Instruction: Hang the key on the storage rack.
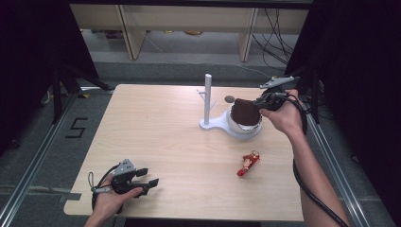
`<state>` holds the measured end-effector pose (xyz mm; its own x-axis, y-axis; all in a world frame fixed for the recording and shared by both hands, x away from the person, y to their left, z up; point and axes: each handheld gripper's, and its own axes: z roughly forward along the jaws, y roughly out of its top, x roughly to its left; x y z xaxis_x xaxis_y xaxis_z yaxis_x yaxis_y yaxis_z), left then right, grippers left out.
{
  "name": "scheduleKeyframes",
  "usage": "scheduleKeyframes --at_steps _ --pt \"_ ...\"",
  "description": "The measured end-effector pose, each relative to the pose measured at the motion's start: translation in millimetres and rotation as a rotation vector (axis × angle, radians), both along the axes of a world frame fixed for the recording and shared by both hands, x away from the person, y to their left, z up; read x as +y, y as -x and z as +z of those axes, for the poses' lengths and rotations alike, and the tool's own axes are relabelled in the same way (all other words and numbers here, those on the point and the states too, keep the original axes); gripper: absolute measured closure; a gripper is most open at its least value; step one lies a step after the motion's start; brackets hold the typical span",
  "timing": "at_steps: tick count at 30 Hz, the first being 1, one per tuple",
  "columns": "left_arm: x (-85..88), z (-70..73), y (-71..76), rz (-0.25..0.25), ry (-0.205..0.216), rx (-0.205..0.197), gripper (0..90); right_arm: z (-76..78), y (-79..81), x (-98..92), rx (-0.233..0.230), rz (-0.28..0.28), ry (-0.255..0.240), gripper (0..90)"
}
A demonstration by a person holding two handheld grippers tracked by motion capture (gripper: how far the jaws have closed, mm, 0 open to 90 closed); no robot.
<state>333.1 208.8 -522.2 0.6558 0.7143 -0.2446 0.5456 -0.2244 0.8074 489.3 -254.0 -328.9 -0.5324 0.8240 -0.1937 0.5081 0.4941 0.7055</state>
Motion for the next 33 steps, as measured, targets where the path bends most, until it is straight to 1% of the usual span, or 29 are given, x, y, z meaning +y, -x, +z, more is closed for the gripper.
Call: scheduleKeyframes --at_steps 1,2,3,4,8,9,10,11,12,13,17,18,19,21,23,24,25,26,27,29,30,33 --pt "-0.1 -0.2 0.0 0.000 0.000 0.000 31.4 -1.3 -0.7 -0.4 0.002 -0.005 0.001 81.1" --pt "0.1 -1.4 -0.2 0.003 0.000 -0.008 31.4 -2.7 -2.5 -2.0 0.005 -0.016 0.002 81.1" --pt "-0.1 -1.5 -0.1 0.005 0.000 -0.008 31.3 -2.9 -4.3 -3.8 -0.007 -0.008 0.014 81.1" --pt "0.0 -1.6 -0.3 0.002 0.000 -0.008 31.4 -3.2 -4.8 -4.0 -0.004 -0.013 0.007 81.1" --pt "-0.1 -1.8 -0.2 -0.001 0.002 -0.007 31.3 -3.0 -6.3 -4.5 -0.009 -0.012 0.018 81.1" --pt "-0.2 -1.8 0.0 0.003 0.001 -0.007 31.3 -2.8 -5.8 -3.7 -0.002 -0.018 0.015 81.1" --pt "-0.1 -1.5 0.0 0.002 0.000 -0.003 31.3 -3.3 -5.5 -3.3 -0.006 -0.017 0.015 81.1" --pt "-0.1 -1.6 0.0 0.002 -0.001 -0.003 31.3 -4.4 -4.5 -3.4 -0.007 -0.014 0.026 81.1" --pt "0.0 -1.7 0.1 0.001 -0.001 -0.003 31.3 -4.2 -3.6 -3.2 0.001 -0.014 0.022 81.1" --pt "0.0 -1.7 0.1 0.001 -0.001 -0.003 31.3 -5.5 -3.2 -3.4 -0.006 -0.005 0.032 81.0" --pt "0.0 -1.8 -0.4 -0.006 -0.003 0.001 31.3 -8.4 -1.0 -3.2 -0.002 -0.004 0.039 81.0" --pt "-0.3 -2.0 -0.4 -0.005 -0.003 0.002 31.3 -9.2 -1.2 -4.0 -0.008 0.001 0.041 81.0" --pt "-1.1 -2.5 -0.4 -0.002 0.001 -0.001 31.3 -9.3 -0.7 -3.8 0.000 -0.005 0.033 81.1" --pt "-2.0 -2.4 0.4 0.004 0.003 -0.004 31.3 -10.1 -1.7 -5.4 -0.001 -0.002 0.045 81.0" --pt "-1.4 -2.7 0.0 -0.003 0.004 -0.006 31.3 -10.4 -1.9 -5.7 0.000 -0.004 0.044 81.0" --pt "-0.8 -1.9 -0.2 -0.005 -0.001 0.001 31.3 -11.0 -2.1 -6.5 -0.003 -0.001 0.047 81.0" --pt "-0.5 -2.0 -0.3 -0.005 -0.001 0.001 31.3 -11.9 -1.4 -5.9 0.010 -0.015 0.032 81.0" --pt "-0.1 -1.7 -0.4 -0.006 -0.004 0.003 31.3 -13.1 -2.1 -8.2 0.003 0.001 0.047 81.0" --pt "0.0 -1.8 -0.3 -0.005 -0.002 0.002 31.3 -14.6 -1.5 -10.0 0.012 -0.006 0.033 81.0" --pt "0.0 -2.0 -0.4 -0.005 -0.002 0.003 31.3 -15.1 -1.2 -10.5 0.014 -0.013 0.030 81.0" --pt "-0.1 -2.2 -0.5 -0.006 -0.003 0.003 31.3 -16.6 -1.6 -11.8 0.007 -0.008 0.037 81.0" --pt "-1.3 -2.8 -0.6 -0.002 0.001 0.000 31.3 -18.1 -1.2 -12.5 0.017 -0.010 0.035 81.0"
